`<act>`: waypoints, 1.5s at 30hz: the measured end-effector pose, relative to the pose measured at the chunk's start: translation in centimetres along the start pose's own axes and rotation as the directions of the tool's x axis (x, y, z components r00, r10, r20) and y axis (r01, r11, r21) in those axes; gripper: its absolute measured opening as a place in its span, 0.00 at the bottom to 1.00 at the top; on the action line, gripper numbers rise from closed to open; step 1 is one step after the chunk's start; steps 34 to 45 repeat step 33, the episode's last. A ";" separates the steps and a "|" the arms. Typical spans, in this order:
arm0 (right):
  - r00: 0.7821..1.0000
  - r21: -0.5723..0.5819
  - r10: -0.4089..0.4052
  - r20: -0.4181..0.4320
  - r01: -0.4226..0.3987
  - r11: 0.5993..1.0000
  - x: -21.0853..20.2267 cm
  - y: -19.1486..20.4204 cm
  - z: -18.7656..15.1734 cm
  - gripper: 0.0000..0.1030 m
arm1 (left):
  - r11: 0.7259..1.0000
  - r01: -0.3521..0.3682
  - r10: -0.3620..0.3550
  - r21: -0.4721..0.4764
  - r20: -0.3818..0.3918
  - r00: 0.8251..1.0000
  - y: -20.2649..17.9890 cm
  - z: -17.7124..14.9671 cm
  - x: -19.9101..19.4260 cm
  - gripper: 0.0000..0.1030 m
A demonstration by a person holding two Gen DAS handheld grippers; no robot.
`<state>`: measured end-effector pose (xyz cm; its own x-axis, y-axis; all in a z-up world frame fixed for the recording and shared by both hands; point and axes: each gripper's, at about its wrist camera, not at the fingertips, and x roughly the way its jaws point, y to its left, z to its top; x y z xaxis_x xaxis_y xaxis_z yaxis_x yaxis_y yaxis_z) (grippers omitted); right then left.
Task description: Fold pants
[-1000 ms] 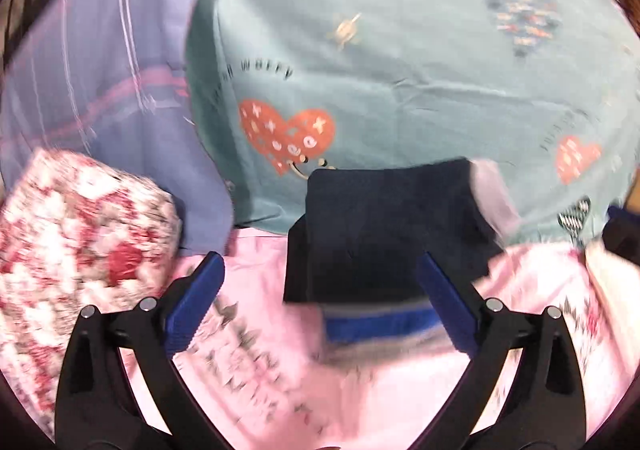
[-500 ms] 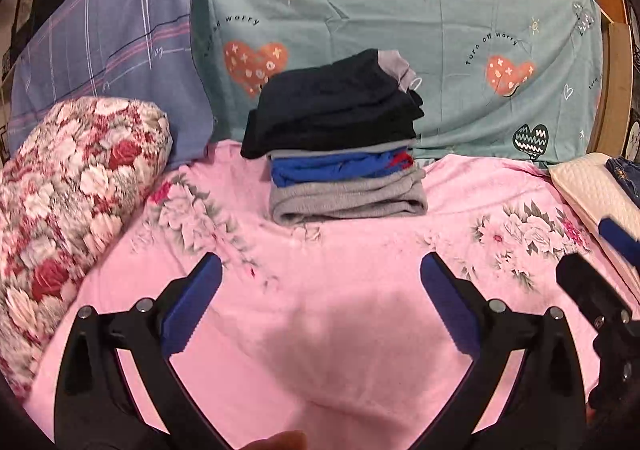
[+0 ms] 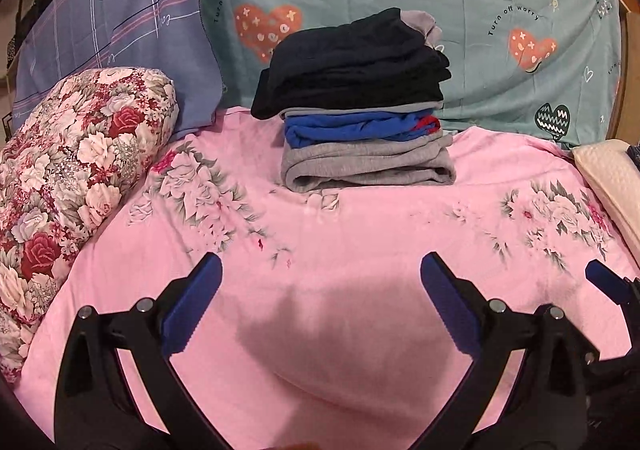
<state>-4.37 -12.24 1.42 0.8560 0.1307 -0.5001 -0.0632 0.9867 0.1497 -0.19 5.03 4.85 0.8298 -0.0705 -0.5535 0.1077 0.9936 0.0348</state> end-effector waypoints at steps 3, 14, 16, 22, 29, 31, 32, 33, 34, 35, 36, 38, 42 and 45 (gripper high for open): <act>1.000 -0.029 0.006 -0.001 -0.006 1.000 0.0 0.8 -0.1 0.99 | 1.000 -0.017 0.017 0.014 0.007 1.000 -0.2 -0.1 -0.1 0.98; 1.000 -0.044 0.012 -0.015 -0.013 0.999 0.2 1.1 -0.2 0.99 | 0.998 -0.054 0.054 0.033 0.006 0.999 -0.8 -0.6 0.1 0.98; 1.000 -0.041 0.013 -0.023 -0.014 0.999 0.3 1.1 -0.3 0.99 | 0.997 -0.073 0.072 0.041 0.021 0.997 -0.9 -0.7 -0.1 0.98; 0.999 -0.055 0.014 -0.040 -0.016 0.998 0.7 1.5 -0.6 0.99 | 0.997 -0.066 0.064 0.049 0.032 0.997 -1.0 -0.7 -0.6 0.98; 1.000 -0.061 0.004 -0.029 -0.006 0.998 0.5 1.6 -0.5 0.99 | 0.998 -0.046 0.046 0.032 -0.004 0.999 -0.8 -0.6 -0.2 0.98; 1.000 -0.059 0.001 -0.027 -0.002 0.998 0.5 1.5 -0.5 0.99 | 0.998 -0.050 0.050 0.042 0.001 0.999 -1.0 -0.6 -0.2 0.98; 1.000 -0.058 -0.001 -0.028 -0.001 0.998 0.5 1.5 -0.5 0.99 | 0.998 -0.049 0.049 0.046 0.001 0.999 -1.1 -0.6 -0.2 0.98; 1.000 -0.058 -0.003 -0.029 0.001 0.998 0.5 1.5 -0.5 0.99 | 0.998 -0.048 0.048 0.046 0.001 0.999 -1.1 -0.7 -0.2 0.98; 1.000 -0.058 -0.003 -0.029 0.001 0.998 0.5 1.5 -0.5 0.99 | 0.998 -0.048 0.048 0.046 0.001 0.999 -1.1 -0.7 -0.2 0.98; 1.000 -0.058 -0.003 -0.029 0.001 0.998 0.5 1.5 -0.5 0.99 | 0.998 -0.048 0.048 0.046 0.001 0.999 -1.1 -0.7 -0.2 0.98; 1.000 -0.058 -0.003 -0.029 0.001 0.998 0.5 1.5 -0.5 0.99 | 0.998 -0.048 0.048 0.046 0.001 0.999 -1.1 -0.7 -0.2 0.98; 1.000 -0.058 -0.003 -0.029 0.001 0.998 0.5 1.5 -0.5 0.99 | 0.998 -0.048 0.048 0.046 0.001 0.999 -1.1 -0.7 -0.2 0.98; 1.000 -0.058 -0.003 -0.029 0.001 0.998 0.5 1.5 -0.5 0.99 | 0.998 -0.048 0.048 0.046 0.001 0.999 -1.1 -0.7 -0.2 0.98; 1.000 -0.058 -0.003 -0.029 0.001 0.998 0.5 1.5 -0.5 0.99 | 0.998 -0.048 0.048 0.046 0.001 0.999 -1.1 -0.7 -0.2 0.98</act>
